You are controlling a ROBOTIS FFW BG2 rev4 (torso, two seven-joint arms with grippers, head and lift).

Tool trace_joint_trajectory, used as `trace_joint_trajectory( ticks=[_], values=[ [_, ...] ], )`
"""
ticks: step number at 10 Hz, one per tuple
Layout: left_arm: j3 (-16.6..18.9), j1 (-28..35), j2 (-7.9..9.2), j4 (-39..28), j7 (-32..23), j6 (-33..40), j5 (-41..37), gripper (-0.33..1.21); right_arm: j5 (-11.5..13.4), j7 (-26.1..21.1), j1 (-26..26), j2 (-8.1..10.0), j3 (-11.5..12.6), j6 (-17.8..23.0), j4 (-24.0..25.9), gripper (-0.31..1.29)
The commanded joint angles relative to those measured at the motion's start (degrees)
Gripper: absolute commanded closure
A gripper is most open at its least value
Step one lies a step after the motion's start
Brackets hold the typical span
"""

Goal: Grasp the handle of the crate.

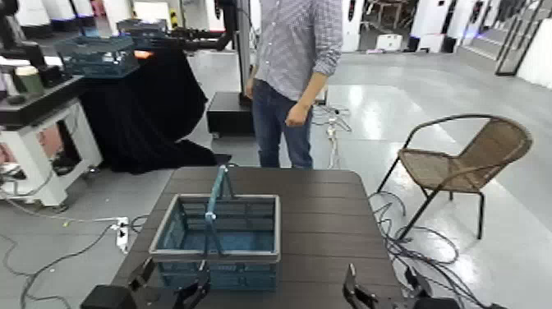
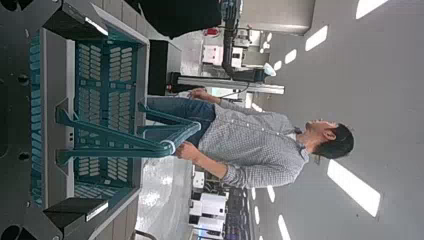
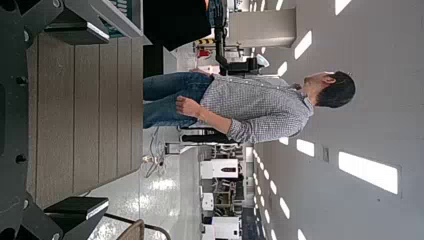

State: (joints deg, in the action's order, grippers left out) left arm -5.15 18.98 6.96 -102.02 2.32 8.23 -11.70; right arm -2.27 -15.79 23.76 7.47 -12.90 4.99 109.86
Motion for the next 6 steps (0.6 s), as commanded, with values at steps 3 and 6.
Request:
trace_joint_trajectory(
  ticks=[3,6],
  values=[
    [0.05,0.01,-0.01,0.24,0.32,0.03,-1.48,0.11,-0.19,-0.30,0.06,0.00,-0.11,-0.15,0.09,0.15],
    [2.69,-1.49,-0.10,0.33,3.75,-4.37,-5.79,0.11,-0.36,-0.30,0.06,0.00,-0.19,-0.33,0.09,0.15]
  ],
)
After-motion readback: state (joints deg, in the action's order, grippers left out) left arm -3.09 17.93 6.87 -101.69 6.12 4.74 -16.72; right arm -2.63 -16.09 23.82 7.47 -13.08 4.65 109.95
